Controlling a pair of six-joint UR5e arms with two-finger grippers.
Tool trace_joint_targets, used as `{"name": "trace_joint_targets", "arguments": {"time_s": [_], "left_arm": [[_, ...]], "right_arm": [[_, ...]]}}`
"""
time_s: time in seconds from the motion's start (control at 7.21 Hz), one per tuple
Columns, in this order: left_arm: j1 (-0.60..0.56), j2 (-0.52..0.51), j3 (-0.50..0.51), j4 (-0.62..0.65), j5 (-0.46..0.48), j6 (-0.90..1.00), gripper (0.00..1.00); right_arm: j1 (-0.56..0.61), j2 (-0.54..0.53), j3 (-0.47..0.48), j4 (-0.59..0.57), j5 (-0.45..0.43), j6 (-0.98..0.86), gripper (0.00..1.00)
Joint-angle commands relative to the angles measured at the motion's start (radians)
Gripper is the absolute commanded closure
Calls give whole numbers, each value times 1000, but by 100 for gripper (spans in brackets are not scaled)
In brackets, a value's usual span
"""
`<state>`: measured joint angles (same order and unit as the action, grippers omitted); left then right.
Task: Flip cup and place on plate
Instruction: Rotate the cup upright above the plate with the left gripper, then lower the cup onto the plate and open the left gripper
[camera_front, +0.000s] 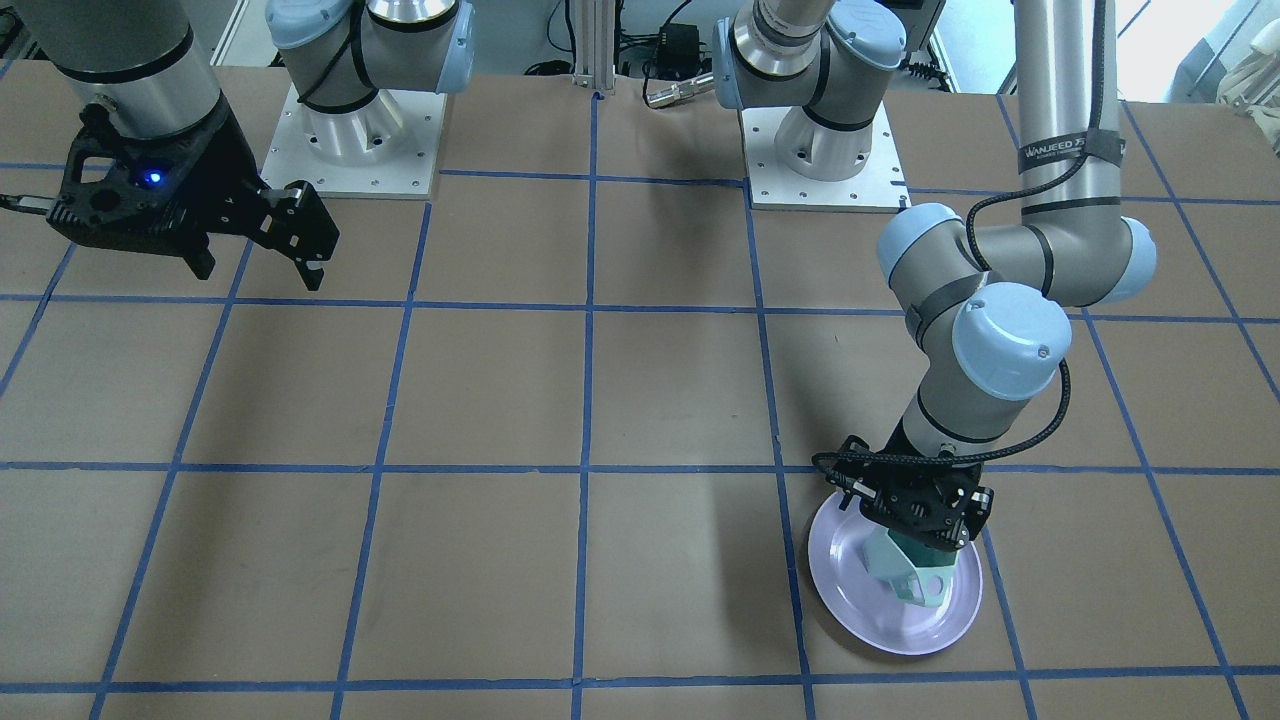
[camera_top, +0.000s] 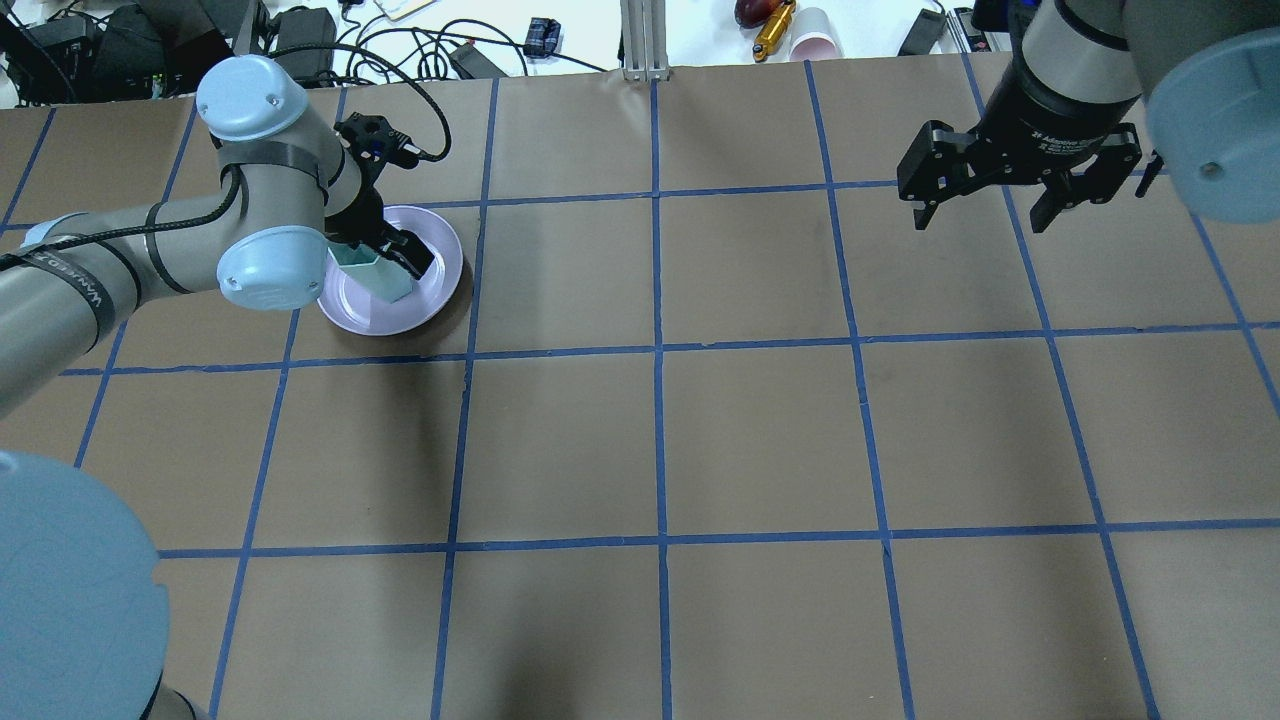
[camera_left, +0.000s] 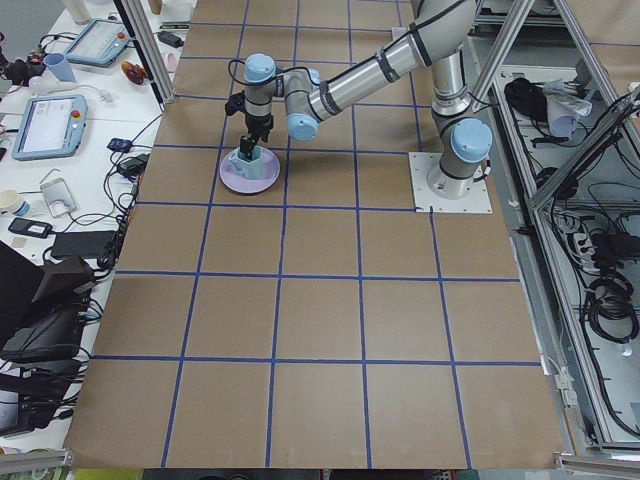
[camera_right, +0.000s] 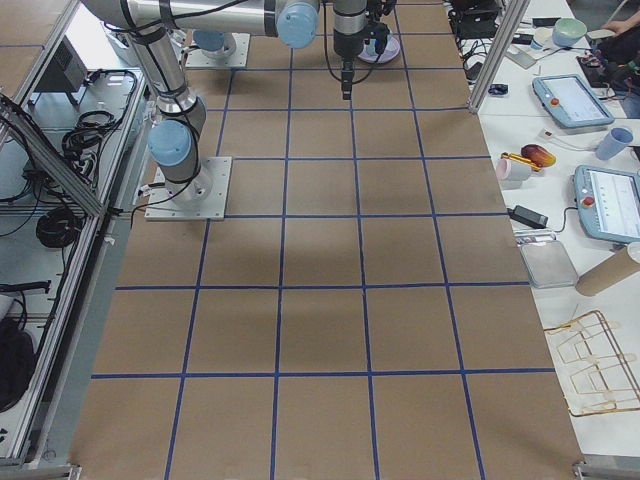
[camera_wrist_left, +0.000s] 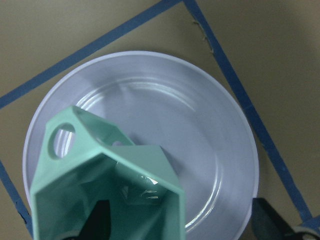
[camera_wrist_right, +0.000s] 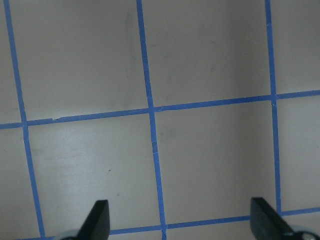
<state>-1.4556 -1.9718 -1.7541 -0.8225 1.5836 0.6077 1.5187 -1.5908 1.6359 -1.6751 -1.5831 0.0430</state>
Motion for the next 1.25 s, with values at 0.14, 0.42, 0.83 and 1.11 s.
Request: {"name": "trace_joint_targets", "arguments": {"time_s": [0.14, 0.42, 0.83, 1.11], "left_arm": [[-3, 89, 12, -98, 3, -8, 0], [-3, 140, 39, -186, 3, -16, 0], [-3, 194, 195, -462, 3, -87, 0], [-5, 232, 220, -498, -8, -217, 0]], "right_arm": [[0, 0, -1, 0, 0, 0, 0], [0, 0, 1, 0, 0, 0, 0], [0, 0, 1, 0, 0, 0, 0], [0, 0, 1, 0, 0, 0, 0]]}}
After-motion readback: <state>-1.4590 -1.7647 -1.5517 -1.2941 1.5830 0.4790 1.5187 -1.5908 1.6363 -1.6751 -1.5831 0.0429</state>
